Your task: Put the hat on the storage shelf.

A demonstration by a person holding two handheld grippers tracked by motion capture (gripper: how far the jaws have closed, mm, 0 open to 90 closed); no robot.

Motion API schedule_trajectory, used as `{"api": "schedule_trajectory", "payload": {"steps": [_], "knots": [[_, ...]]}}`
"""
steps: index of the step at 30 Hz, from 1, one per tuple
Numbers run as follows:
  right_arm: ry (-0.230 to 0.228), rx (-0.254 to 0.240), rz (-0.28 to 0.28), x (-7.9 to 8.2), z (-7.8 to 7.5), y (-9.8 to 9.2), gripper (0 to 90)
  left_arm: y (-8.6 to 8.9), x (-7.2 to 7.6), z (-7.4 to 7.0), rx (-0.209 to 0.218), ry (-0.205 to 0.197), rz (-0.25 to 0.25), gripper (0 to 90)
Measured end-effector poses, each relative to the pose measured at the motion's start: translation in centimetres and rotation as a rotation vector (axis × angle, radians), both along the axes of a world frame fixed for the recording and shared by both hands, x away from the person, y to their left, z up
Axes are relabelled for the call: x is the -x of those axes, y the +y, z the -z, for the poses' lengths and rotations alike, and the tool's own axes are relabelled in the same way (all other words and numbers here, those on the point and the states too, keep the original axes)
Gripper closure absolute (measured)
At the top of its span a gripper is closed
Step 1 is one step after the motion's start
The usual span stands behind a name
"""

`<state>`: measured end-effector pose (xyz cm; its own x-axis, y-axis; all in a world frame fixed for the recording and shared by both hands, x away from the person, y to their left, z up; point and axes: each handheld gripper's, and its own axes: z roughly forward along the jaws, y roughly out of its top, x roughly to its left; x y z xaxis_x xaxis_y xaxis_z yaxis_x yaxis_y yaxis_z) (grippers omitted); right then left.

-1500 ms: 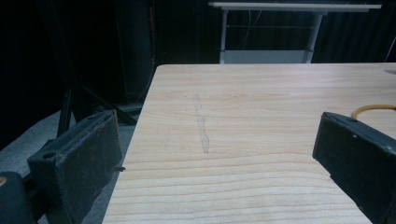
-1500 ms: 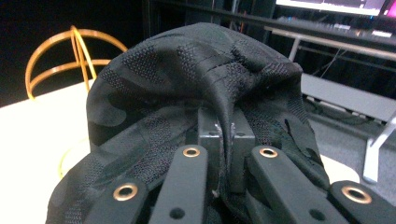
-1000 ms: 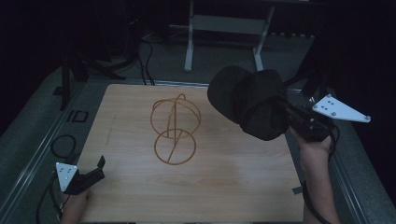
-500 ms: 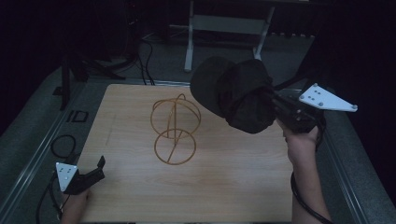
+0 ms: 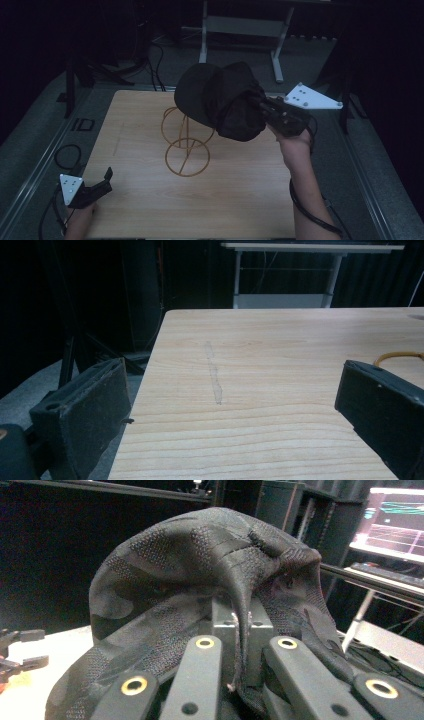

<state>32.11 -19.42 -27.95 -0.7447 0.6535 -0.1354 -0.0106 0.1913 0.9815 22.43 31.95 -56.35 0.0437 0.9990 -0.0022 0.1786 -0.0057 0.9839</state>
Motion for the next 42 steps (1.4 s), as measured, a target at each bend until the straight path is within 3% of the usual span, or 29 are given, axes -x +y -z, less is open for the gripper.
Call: {"api": "schedule_trajectory", "payload": {"steps": [20, 25, 42], "knots": [[0.019, 0.039, -0.105, -1.7, 0.8, 7.0, 87.8, 0.1, 0.0, 0.0, 0.007, -0.004, 0.009, 1.7], [0.021, 0.053, -0.106, -1.9, 1.4, 7.7, 87.8, 0.1, 0.0, 0.0, 0.008, -0.004, 0.011, 1.8], [0.128, 0.105, -0.101, -4.7, 4.9, 9.5, 87.6, 0.1, 0.0, 0.0, 0.013, -0.004, 0.010, 1.8]]}}
